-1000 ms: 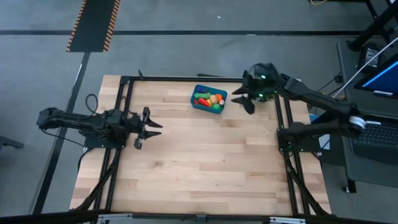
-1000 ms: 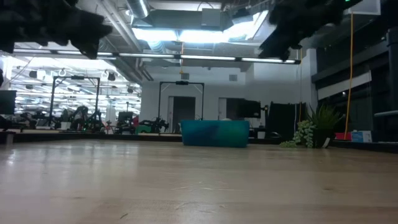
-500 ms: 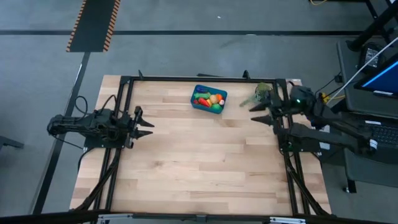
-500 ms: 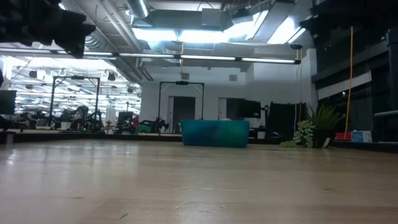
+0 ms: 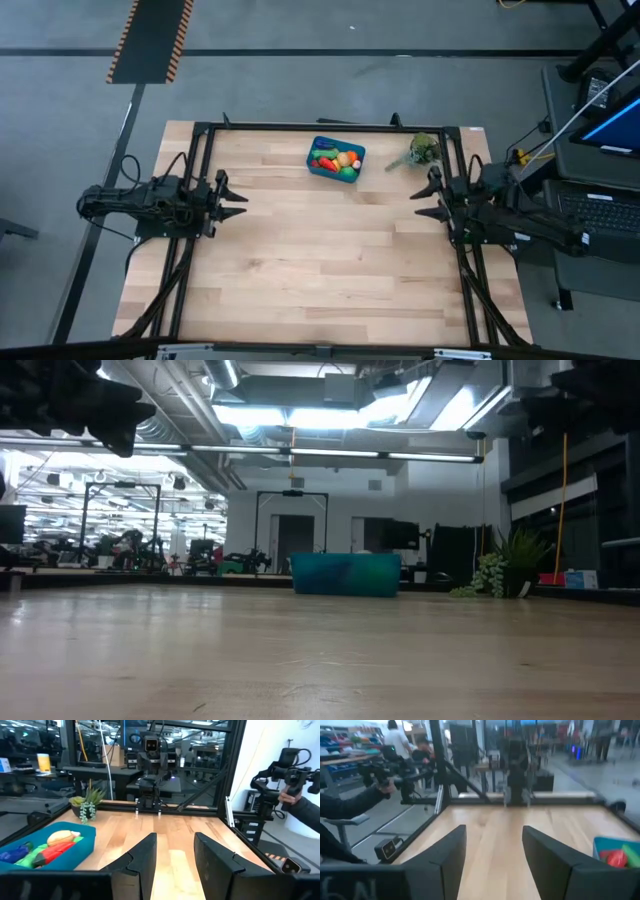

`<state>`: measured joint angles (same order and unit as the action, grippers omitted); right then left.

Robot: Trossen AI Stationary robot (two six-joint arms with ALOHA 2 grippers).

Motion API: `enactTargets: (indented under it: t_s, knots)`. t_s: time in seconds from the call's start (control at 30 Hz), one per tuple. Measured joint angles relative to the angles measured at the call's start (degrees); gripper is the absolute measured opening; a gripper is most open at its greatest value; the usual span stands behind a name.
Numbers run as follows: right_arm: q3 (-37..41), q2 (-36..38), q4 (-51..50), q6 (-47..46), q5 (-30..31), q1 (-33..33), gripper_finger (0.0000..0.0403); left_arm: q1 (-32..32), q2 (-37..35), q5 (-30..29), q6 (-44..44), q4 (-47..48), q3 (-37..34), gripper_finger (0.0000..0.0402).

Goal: Pick and placing Produce into tupperware
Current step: Return to Home Position

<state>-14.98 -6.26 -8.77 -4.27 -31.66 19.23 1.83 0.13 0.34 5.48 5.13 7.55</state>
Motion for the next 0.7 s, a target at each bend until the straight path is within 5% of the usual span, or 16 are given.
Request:
enactTargets:
  t_s: [0.17,0.27,0.7]
  knots:
    - [3.23,6.29,1.12,-1.49,-1.79,-1.63,0.0196,0.00,0.01,0.53,-0.27,0.02,0.00,0.0124]
    - [5.57,5.73,4.61,-3.02,-5.73,-3.09,0.0196,0.02,-0.01,0.59,-0.98,-0.14,-0.34,0.0124]
    - [9.76,6.16,10.29,-3.84,-5.57,-6.81,0.0196,-0.02,0.01,0.57,0.64,-7.46,-7.10,0.0124]
